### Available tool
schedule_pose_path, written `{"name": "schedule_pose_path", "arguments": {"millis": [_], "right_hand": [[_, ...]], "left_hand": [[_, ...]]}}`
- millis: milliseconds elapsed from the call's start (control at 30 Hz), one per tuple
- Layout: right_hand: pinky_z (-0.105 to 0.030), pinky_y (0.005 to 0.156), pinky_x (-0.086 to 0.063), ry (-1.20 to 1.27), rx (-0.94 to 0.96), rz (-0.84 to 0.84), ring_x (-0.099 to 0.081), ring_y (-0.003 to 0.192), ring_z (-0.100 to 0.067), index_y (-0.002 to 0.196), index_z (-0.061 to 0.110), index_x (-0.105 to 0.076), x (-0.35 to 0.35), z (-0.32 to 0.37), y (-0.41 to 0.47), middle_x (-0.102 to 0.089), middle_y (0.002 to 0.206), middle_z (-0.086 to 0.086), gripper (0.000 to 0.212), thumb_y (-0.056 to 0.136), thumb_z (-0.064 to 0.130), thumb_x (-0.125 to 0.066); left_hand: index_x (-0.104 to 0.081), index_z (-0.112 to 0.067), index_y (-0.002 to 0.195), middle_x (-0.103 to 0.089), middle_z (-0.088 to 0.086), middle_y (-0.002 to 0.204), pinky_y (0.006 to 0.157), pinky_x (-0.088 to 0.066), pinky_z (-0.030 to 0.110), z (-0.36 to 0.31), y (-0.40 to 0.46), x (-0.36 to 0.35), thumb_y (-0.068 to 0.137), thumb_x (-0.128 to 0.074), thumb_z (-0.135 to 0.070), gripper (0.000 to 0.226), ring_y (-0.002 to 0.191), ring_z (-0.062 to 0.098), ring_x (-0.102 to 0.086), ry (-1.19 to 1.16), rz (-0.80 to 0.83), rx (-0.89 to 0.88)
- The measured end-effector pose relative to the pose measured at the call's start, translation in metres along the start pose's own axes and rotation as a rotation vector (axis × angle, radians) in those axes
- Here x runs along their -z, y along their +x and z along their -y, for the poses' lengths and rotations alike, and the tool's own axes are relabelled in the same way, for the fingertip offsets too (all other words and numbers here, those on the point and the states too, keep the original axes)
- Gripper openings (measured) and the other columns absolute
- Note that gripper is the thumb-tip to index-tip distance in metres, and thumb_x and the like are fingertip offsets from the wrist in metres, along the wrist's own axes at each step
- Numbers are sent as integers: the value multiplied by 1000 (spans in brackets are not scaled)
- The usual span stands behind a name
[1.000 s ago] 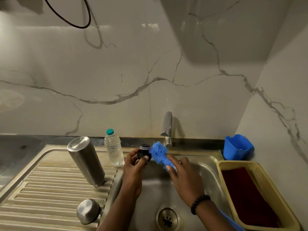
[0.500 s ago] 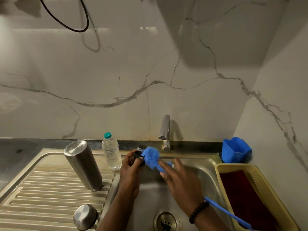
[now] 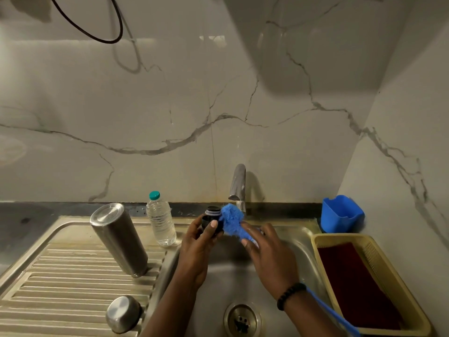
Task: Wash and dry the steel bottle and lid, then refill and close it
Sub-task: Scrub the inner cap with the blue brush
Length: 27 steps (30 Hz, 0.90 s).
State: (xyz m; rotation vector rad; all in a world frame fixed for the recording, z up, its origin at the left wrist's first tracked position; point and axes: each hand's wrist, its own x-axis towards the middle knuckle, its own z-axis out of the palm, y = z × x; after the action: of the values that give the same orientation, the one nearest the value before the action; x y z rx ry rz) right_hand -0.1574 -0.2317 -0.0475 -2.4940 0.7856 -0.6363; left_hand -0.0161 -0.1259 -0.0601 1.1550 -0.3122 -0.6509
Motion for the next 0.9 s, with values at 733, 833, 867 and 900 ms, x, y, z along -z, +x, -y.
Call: {"name": "schedule_pose_path", "arguments": {"millis": [733, 833, 867, 900], "right_hand": [[-3, 74, -34, 118, 81, 135, -46, 100, 7, 138, 41, -48, 21, -14, 15, -49, 118, 19, 41, 97, 43, -52], [-4, 68, -34, 42, 126, 142, -45, 89, 5, 140, 42, -45, 23, -14, 16, -42, 107, 21, 43, 97, 44, -50], [-5, 66, -33, 6, 143, 135, -43, 86, 4, 141, 42, -44, 24, -13, 16, -41, 107, 20, 43, 98, 44, -49], [-5, 64, -31, -30, 160, 125, -42, 85, 3, 141, 42, -43, 24, -11, 16, -42, 108, 17, 44, 98, 43, -48]], "left_hand": [[-51, -26, 126, -66, 0, 83, 59, -50, 24, 5, -3, 4, 103, -30, -57, 44, 68, 12, -62, 441, 54, 55], [-64, -15, 102, -67, 2, 68, 55, -50, 23, 3, -4, 1, 102, -19, -59, 63, 57, 12, -59, 505, 97, 69], [-64, -21, 94, -68, 3, 69, 53, -50, 21, 2, -5, -1, 103, -20, -55, 56, 54, 11, -60, 547, 57, 40], [-63, -25, 93, -69, 6, 73, 50, -50, 19, 2, -5, -3, 104, -22, -52, 51, 54, 10, -61, 600, 15, 9]]}}
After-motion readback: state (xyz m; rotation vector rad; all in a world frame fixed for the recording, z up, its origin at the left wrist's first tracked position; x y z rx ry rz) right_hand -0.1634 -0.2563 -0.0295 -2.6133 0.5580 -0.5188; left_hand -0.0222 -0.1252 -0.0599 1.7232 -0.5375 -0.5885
